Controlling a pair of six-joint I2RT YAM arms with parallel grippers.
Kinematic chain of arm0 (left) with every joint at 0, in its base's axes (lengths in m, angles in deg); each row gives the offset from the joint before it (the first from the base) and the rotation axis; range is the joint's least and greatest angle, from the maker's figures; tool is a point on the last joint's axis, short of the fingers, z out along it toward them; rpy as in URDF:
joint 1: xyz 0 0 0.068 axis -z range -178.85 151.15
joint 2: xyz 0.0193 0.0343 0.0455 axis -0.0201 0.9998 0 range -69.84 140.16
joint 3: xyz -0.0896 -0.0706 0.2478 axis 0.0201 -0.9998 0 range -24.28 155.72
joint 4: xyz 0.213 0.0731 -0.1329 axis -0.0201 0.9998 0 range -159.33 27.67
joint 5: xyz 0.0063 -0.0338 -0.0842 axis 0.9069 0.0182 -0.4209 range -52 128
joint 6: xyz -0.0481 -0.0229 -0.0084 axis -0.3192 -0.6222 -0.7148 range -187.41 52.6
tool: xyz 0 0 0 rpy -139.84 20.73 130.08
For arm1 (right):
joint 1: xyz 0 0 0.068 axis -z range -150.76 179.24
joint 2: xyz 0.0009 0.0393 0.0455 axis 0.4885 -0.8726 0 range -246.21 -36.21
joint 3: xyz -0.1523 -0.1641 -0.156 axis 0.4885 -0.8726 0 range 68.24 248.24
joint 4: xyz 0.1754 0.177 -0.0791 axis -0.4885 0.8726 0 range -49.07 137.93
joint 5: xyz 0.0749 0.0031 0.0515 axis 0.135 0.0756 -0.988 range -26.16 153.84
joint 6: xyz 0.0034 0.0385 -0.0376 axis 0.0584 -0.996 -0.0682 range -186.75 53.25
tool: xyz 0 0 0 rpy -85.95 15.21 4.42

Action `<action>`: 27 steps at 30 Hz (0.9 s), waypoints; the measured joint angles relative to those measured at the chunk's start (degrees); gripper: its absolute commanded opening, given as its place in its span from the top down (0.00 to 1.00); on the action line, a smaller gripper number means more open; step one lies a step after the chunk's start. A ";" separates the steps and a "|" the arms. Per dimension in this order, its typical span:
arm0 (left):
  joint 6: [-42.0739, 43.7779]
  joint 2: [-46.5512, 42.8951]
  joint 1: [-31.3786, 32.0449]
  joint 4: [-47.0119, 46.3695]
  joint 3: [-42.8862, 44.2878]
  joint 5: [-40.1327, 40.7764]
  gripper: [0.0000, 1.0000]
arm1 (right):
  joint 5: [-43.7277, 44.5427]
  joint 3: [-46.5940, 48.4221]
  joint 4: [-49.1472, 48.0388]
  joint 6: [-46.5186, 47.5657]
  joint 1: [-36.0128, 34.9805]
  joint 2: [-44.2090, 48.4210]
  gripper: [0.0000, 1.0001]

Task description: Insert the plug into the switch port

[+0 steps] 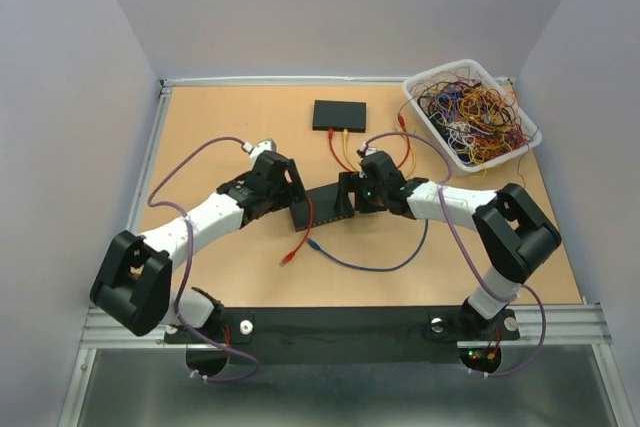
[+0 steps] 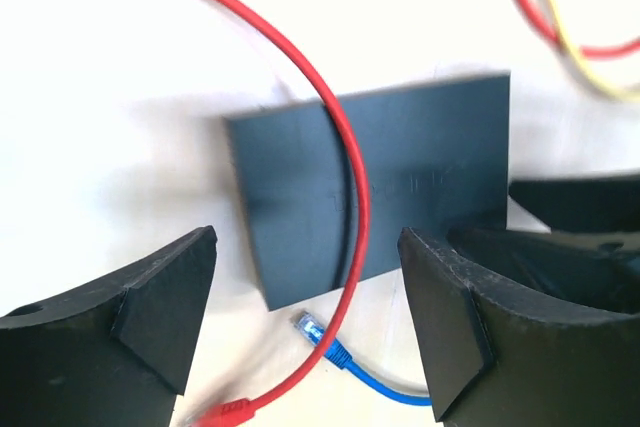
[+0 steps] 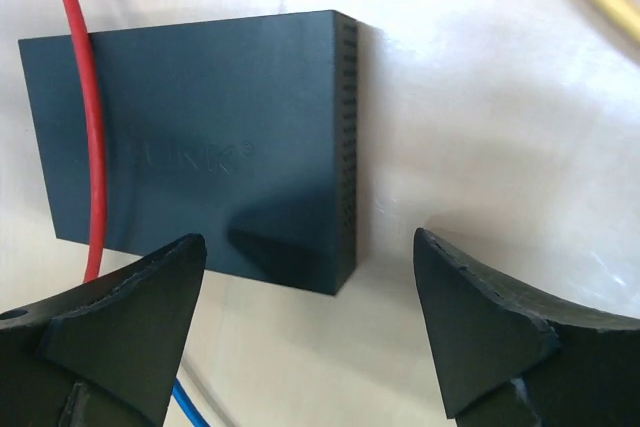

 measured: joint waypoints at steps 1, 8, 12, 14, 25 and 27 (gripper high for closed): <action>0.07 -1.05 -0.68 0.87 0.28 0.42 0.14 | 0.46 0.00 0.98 0.20 0.00 0.70 0.10; 0.55 -12.26 -13.60 4.90 -0.48 -0.48 0.14 | 2.86 -0.83 3.63 1.29 0.00 4.57 0.10; 0.98 -15.91 -21.35 6.88 -0.52 -0.39 0.12 | 3.06 -1.68 4.46 1.46 0.00 5.40 0.10; 1.33 -16.44 -26.32 7.28 -0.94 -1.09 0.12 | 3.04 -1.86 4.85 1.46 0.00 5.38 0.10; 3.98 -14.23 -45.94 4.90 -7.98 -10.25 0.15 | 2.97 -3.76 5.05 1.46 0.00 5.40 0.10; 4.44 -11.82 -46.64 2.75 -8.50 -12.37 0.15 | 2.97 -3.96 4.98 1.46 0.00 5.40 0.10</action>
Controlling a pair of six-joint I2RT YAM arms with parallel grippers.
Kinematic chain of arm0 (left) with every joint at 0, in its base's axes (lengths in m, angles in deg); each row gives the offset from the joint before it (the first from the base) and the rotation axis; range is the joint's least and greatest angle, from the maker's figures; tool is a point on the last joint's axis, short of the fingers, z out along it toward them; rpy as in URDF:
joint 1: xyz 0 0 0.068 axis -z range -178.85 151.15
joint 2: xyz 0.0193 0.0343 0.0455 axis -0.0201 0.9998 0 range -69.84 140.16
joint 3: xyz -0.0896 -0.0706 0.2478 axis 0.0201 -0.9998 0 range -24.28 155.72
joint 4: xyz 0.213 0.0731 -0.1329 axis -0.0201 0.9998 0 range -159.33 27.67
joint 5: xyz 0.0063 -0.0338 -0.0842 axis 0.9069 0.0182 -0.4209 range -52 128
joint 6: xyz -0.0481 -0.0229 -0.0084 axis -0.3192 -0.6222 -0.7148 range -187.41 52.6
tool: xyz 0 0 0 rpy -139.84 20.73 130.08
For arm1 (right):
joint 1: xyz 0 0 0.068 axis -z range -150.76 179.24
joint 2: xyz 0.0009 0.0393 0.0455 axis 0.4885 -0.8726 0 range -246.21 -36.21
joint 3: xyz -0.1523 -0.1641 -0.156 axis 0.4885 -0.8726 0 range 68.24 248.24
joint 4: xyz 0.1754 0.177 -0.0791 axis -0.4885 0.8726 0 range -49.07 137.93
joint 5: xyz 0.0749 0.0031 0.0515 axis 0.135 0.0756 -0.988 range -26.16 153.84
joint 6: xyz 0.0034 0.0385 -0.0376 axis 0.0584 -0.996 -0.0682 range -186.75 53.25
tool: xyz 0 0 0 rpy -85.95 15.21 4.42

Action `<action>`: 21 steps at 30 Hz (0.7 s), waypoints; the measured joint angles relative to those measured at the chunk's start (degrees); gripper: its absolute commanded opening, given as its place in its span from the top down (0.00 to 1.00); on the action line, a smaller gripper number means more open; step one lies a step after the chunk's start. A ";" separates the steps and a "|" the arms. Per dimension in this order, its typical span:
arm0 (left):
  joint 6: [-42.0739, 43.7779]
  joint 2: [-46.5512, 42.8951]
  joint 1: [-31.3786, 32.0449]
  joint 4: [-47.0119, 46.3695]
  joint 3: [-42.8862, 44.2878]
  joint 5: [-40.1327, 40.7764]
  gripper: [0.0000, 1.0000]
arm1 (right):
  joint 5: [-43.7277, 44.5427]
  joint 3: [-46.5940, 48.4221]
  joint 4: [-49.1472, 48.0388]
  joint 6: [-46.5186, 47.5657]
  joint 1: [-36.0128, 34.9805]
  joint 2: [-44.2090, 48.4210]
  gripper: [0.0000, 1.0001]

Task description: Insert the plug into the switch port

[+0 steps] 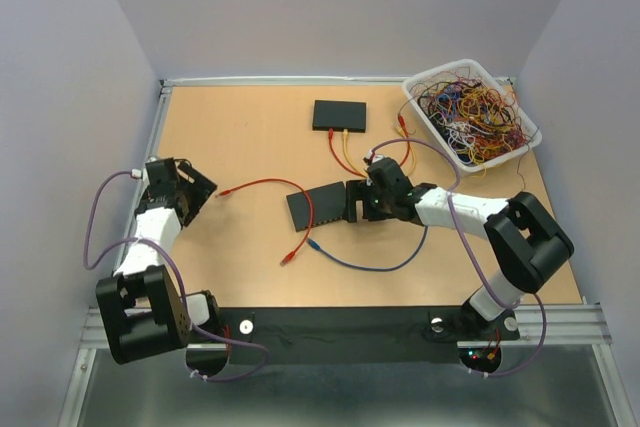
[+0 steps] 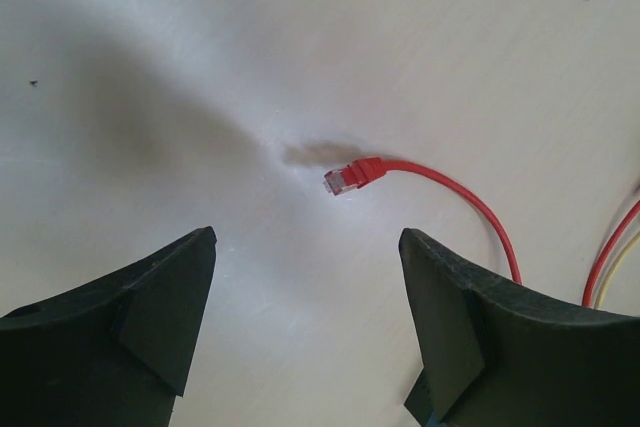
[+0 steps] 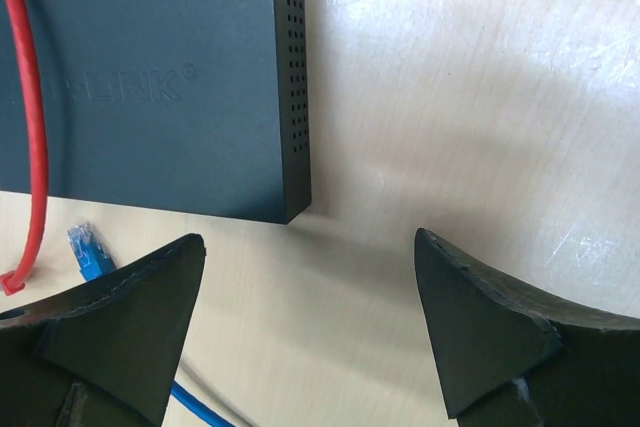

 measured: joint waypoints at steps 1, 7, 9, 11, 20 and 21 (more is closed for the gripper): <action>0.11 0.68 -0.11 -0.61 -0.15 -0.68 0.15 | 0.00 -0.11 -0.07 0.00 0.00 0.00 0.10; -0.15 3.69 -0.52 -6.08 -1.36 -4.28 0.17 | 0.02 -0.52 -0.13 -0.02 0.00 0.00 0.10; -0.70 3.96 -0.66 -7.72 -1.86 -5.29 0.20 | 0.04 -0.52 -0.15 -0.02 0.00 0.00 0.10; -1.70 4.59 -0.92 -10.08 -2.60 -6.34 0.23 | 0.04 -0.55 -0.15 0.00 0.00 0.00 0.10; -4.11 7.34 -1.20 -15.34 -4.50 -8.96 0.32 | 0.15 -0.57 -0.17 0.02 0.00 0.00 0.10; -4.24 7.34 -1.20 -15.69 -4.79 -9.16 0.33 | 0.15 -0.55 -0.17 0.04 0.00 0.00 0.10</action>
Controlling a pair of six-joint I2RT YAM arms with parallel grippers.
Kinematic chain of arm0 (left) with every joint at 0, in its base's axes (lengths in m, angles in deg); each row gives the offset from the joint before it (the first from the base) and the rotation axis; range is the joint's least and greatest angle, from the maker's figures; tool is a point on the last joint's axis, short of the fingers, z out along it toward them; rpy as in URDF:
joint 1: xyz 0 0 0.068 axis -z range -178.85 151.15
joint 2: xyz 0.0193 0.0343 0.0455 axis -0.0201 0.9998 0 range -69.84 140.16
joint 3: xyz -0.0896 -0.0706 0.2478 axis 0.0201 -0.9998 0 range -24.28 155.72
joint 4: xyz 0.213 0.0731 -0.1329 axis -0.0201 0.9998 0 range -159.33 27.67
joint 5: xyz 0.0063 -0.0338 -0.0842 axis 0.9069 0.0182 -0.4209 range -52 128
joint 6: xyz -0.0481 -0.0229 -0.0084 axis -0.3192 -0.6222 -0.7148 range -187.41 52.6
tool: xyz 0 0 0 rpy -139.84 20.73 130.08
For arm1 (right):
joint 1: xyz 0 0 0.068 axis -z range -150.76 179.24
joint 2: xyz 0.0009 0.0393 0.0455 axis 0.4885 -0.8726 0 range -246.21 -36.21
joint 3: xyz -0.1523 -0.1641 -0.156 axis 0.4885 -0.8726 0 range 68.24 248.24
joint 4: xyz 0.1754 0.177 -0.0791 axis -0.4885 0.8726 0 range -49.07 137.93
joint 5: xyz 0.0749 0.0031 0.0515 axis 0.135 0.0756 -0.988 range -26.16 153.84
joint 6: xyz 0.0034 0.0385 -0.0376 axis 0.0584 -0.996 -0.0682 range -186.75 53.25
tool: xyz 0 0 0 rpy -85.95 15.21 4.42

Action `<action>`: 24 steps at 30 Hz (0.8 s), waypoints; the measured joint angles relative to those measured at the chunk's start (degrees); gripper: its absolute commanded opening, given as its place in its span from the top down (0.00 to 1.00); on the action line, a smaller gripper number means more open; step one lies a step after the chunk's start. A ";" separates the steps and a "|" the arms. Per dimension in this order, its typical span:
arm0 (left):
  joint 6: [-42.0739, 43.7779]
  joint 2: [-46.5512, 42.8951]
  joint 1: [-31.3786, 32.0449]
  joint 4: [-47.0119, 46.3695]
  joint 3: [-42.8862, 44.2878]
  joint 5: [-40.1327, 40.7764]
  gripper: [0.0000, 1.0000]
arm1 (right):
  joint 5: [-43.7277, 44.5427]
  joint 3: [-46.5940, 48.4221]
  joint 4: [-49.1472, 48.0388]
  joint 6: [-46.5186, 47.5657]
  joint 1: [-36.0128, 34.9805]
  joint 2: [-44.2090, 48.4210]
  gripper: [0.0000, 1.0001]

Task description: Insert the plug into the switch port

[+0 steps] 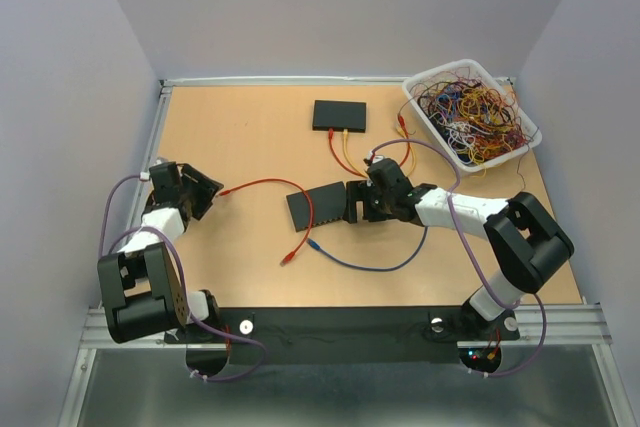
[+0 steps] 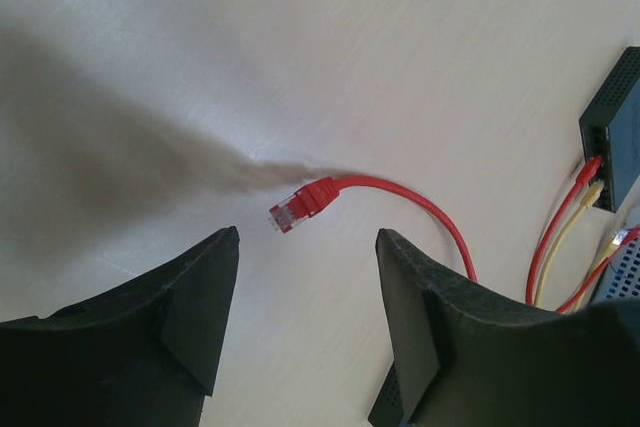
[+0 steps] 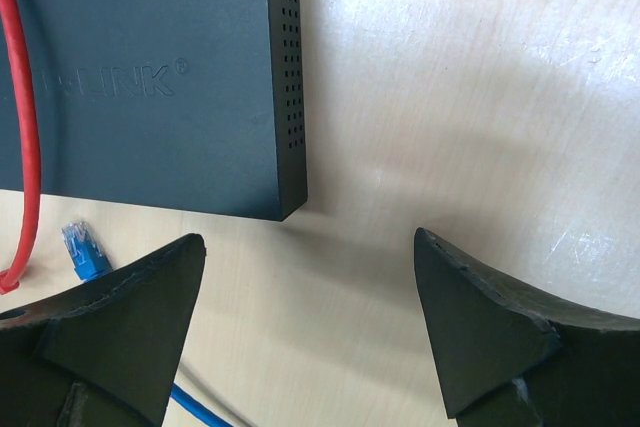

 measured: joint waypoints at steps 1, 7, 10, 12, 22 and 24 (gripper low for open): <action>-0.11 0.02 0.00 -0.17 -0.15 -0.11 0.33 | 0.00 -0.02 0.00 0.00 0.00 0.00 0.10; -0.42 1.57 0.00 -1.75 -0.42 -1.03 0.36 | 0.00 -0.02 -0.33 0.13 0.00 -0.13 0.10; -0.48 2.67 0.00 -2.67 -0.57 -1.11 0.37 | 0.02 0.00 -0.46 0.17 0.00 -0.20 0.10; -0.55 3.23 0.00 -2.99 -0.79 -1.18 0.39 | 0.02 -0.02 -0.48 0.15 0.00 -0.22 0.10; -0.52 4.74 -0.02 -4.52 -0.81 -1.77 0.64 | 0.13 -0.44 -1.40 0.17 0.00 -0.22 0.10; -0.48 5.09 0.00 -4.81 -0.81 -1.92 0.69 | 0.20 -0.66 -2.10 0.20 0.00 -0.22 0.10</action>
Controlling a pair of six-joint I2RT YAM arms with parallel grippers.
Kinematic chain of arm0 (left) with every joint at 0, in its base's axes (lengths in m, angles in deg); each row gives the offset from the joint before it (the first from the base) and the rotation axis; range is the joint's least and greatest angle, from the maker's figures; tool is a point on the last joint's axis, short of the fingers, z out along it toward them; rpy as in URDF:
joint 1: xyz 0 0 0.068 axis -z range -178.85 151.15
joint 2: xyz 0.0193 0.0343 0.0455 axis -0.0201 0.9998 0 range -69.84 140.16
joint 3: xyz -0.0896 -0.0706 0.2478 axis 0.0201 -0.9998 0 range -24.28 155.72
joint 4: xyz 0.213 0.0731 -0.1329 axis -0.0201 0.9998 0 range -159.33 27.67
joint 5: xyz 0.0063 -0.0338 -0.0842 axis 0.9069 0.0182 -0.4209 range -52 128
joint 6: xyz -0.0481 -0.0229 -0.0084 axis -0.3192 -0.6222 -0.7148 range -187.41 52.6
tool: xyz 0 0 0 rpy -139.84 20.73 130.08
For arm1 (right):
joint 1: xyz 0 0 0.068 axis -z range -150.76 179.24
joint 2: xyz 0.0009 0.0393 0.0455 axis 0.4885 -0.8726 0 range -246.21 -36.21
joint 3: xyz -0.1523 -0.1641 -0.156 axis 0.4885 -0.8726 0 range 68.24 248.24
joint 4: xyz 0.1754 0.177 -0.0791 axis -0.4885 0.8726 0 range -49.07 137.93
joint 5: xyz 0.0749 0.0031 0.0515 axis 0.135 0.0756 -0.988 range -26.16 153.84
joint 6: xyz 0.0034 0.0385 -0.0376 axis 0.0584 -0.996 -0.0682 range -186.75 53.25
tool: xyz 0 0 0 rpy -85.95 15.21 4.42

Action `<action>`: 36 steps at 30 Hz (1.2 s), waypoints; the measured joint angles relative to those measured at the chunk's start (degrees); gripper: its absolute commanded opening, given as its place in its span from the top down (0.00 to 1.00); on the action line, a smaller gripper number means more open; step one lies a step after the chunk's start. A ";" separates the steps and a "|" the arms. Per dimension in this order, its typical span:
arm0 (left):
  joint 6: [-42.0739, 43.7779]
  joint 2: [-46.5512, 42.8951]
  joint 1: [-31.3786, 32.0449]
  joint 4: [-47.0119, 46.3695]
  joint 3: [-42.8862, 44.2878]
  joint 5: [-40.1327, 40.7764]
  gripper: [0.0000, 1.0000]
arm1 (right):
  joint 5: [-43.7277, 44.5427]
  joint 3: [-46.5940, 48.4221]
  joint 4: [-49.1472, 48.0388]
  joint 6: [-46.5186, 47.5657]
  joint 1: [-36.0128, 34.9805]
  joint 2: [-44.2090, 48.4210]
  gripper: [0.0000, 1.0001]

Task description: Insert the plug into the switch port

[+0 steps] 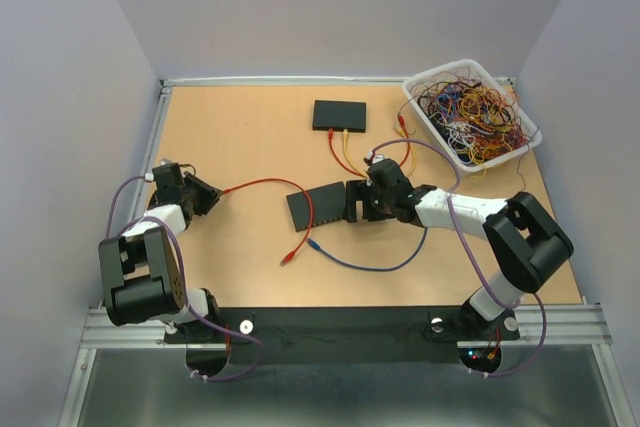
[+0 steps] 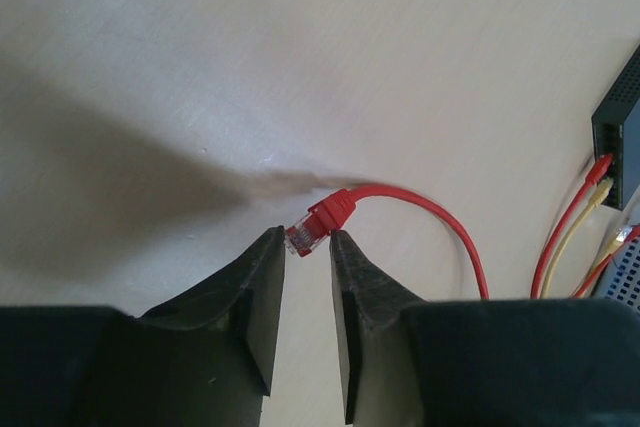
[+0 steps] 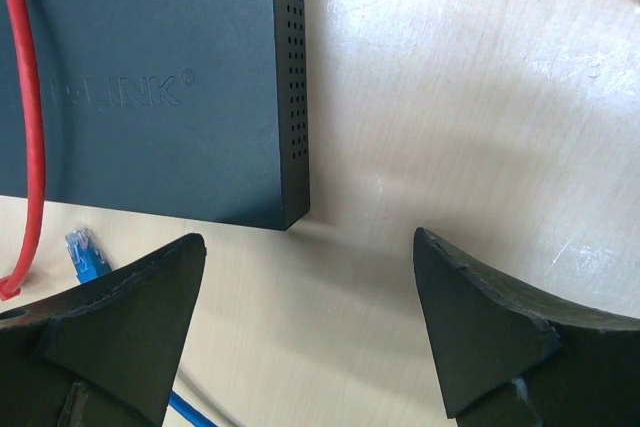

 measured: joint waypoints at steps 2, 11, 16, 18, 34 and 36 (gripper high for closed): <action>0.15 0.28 -0.02 -0.28 0.00 -0.20 0.74 | 0.09 -0.04 -0.24 0.00 0.00 0.00 0.10; 0.35 0.68 -0.02 -1.81 0.00 -1.05 1.00 | 0.17 -0.09 -0.42 0.15 0.00 0.00 0.11; 1.03 0.46 -0.02 -1.62 0.00 -2.05 1.00 | 0.20 -0.31 0.61 1.42 0.00 1.14 0.11; 1.33 -0.26 -0.02 -1.14 0.02 -2.75 1.00 | 0.20 -0.31 1.53 2.58 0.00 2.93 0.10; 7.52 -19.54 -0.02 15.56 5.64 -11.52 1.00 | -10.56 13.64 0.48 22.75 -7.15 13.70 0.05; 7.98 -21.73 0.00 17.66 6.78 -12.61 1.00 | -10.32 16.35 0.17 25.53 -10.84 11.43 0.04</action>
